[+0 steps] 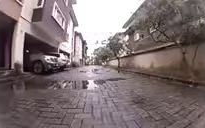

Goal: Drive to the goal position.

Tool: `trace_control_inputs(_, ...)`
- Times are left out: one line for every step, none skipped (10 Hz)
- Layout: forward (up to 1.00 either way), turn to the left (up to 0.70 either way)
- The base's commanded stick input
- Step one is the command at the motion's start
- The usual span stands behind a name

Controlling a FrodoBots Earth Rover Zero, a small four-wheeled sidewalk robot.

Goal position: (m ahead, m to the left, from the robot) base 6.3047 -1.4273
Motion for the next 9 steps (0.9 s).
trace_control_inputs(0.5,0.0)
trace_control_inputs(0.5,0.0)
trace_control_inputs(0.5,0.0)
trace_control_inputs(0.5,0.0)
trace_control_inputs(0.5,0.0)
trace_control_inputs(0.5,0.0)
trace_control_inputs(0.5,0.0)
trace_control_inputs(0.5,0.0)
trace_control_inputs(0.5,0.0)
